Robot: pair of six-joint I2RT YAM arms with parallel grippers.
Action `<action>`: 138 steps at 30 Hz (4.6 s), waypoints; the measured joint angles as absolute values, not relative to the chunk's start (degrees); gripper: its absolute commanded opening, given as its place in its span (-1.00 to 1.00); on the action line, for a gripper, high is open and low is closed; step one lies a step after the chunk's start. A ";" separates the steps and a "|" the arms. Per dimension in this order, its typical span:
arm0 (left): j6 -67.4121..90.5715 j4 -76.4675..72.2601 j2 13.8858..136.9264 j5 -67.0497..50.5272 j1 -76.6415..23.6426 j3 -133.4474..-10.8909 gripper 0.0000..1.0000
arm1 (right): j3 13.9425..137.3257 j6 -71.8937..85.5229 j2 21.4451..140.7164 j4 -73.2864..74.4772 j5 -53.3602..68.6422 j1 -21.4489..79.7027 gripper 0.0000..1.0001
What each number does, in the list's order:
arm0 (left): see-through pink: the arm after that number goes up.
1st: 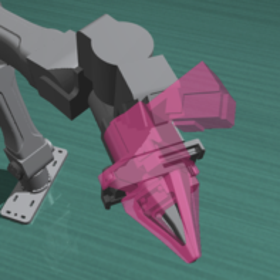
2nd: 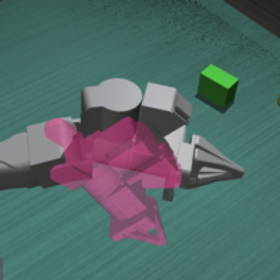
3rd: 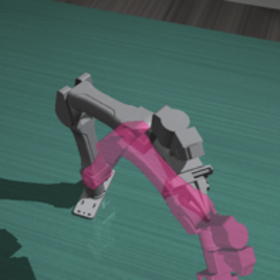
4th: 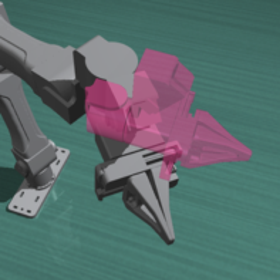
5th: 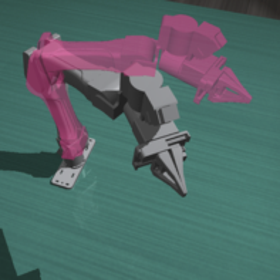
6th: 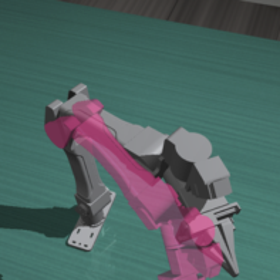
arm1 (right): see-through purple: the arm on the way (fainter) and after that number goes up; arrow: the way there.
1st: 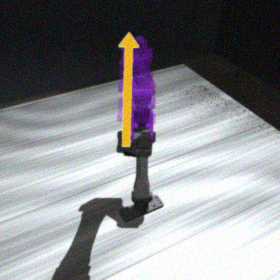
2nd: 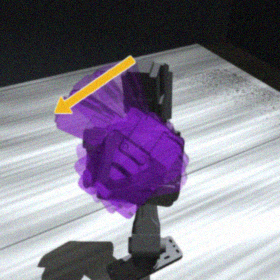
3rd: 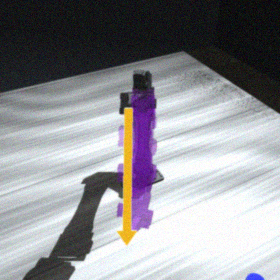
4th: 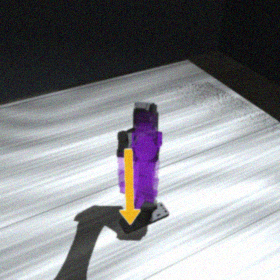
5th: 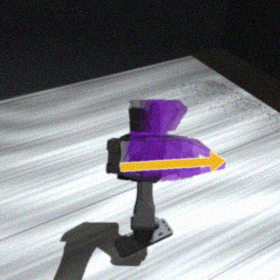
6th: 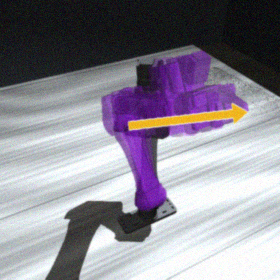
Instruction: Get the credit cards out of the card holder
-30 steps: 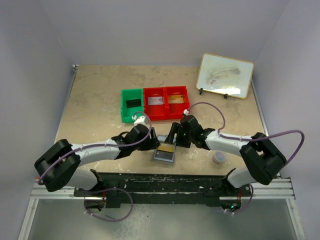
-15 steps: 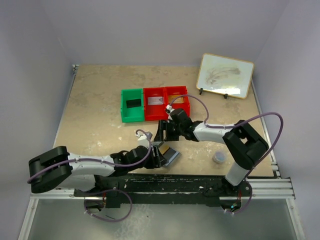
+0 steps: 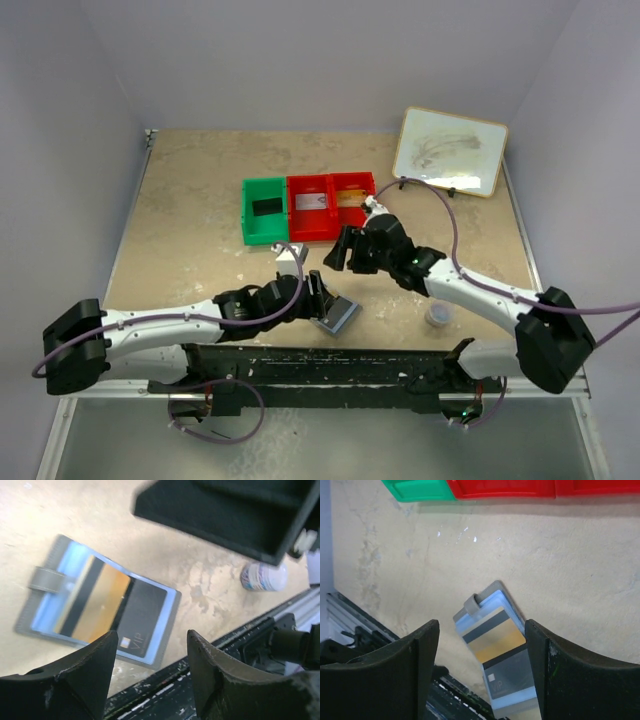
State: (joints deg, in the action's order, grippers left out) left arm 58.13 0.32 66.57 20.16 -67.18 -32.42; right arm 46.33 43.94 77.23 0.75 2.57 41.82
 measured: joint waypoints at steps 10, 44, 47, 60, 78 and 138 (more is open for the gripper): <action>52.97 8.45 62.35 23.75 -57.95 -33.69 -0.01 | 27.73 57.58 73.10 -12.49 8.84 44.47 0.16; 44.03 -1.69 73.41 14.87 -56.64 -31.66 -0.39 | 17.76 74.32 84.36 -39.13 12.40 46.48 -0.03; 42.72 -2.07 73.93 11.99 -56.64 -32.47 -0.44 | 17.06 75.42 84.36 -40.23 12.08 46.48 -0.03; 42.89 0.69 79.99 15.44 -56.69 -34.22 -0.51 | 16.51 77.17 83.46 -39.46 10.96 46.48 -0.02; 45.45 -3.77 81.93 19.27 -57.43 -31.79 -0.62 | 14.98 82.59 83.24 -40.49 8.73 46.50 -0.21; 59.92 -1.45 73.71 21.52 -58.57 -30.28 -0.05 | 31.79 54.65 91.22 -26.26 16.01 43.31 -0.89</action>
State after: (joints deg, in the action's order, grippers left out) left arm 59.92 -1.45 73.71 21.52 -58.57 -30.28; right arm 31.79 54.65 91.22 -26.26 16.01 43.31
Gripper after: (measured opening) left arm 0.471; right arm 0.047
